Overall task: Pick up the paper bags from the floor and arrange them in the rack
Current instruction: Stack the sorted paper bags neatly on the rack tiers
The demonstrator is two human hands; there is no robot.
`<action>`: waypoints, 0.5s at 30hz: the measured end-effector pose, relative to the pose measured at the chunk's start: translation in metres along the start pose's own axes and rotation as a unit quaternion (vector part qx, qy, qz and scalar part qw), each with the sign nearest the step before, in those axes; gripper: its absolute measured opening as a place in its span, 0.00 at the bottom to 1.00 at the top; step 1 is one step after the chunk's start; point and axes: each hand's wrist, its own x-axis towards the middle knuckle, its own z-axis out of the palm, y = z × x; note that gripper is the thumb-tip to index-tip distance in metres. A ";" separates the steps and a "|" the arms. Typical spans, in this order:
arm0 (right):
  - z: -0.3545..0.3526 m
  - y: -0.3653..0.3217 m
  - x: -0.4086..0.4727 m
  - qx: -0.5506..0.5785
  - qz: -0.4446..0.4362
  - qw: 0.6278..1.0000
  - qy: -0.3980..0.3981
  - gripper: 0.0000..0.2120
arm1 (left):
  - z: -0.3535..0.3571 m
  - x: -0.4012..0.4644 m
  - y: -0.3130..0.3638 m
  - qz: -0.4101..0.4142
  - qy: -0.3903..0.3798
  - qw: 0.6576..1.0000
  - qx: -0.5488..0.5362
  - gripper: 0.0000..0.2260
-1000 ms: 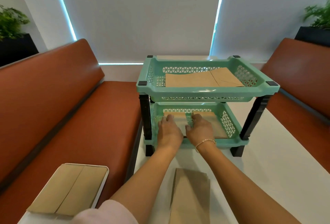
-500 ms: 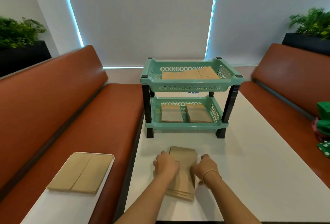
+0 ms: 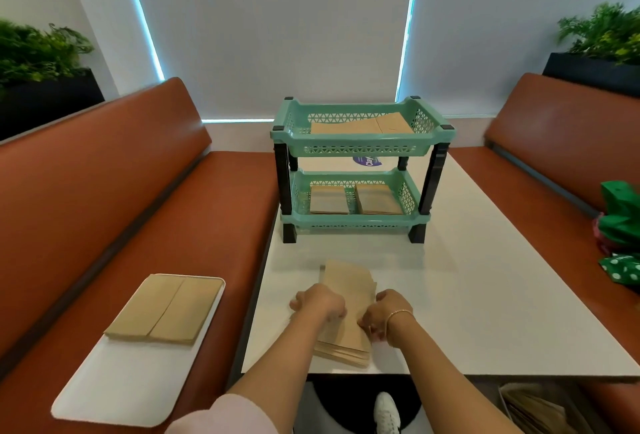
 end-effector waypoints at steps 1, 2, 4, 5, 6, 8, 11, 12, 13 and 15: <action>0.002 0.002 -0.001 0.000 -0.002 1.000 0.007 0.21 | 0.002 -0.002 0.001 -0.012 0.009 1.000 0.010 0.23; 0.004 0.005 -0.001 -0.001 -0.005 1.000 0.016 0.21 | 0.004 -0.005 0.001 -0.022 0.017 1.000 0.010 0.25; 0.007 0.010 -0.001 0.001 -0.005 0.999 0.032 0.22 | 0.008 -0.010 0.000 -0.033 0.029 0.999 0.004 0.28; 0.009 0.013 0.000 0.001 -0.003 0.999 0.041 0.23 | 0.009 -0.011 -0.002 -0.036 0.029 0.999 -0.003 0.30; 0.009 0.015 0.000 -0.005 -0.004 0.999 0.045 0.23 | 0.009 -0.012 -0.004 -0.038 0.024 0.999 -0.012 0.32; 0.011 0.018 0.000 -0.019 -0.007 0.999 0.050 0.26 | 0.009 -0.011 -0.009 -0.031 0.015 0.999 -0.030 0.35; 0.013 0.019 -0.001 -0.036 -0.014 0.998 0.053 0.23 | 0.008 -0.006 -0.014 -0.008 -0.002 0.998 -0.061 0.34; 0.014 0.019 -0.002 -0.044 -0.016 0.997 0.056 0.17 | 0.007 -0.007 -0.015 0.003 -0.008 0.998 -0.060 0.32; 0.014 0.019 -0.004 -0.055 -0.017 0.997 0.059 0.11 | 0.006 -0.007 -0.016 0.012 -0.009 0.998 -0.055 0.30; 0.015 0.020 -0.007 -0.079 -0.027 0.994 0.064 0.07 | 0.004 -0.010 -0.017 0.029 -0.015 0.999 -0.043 0.27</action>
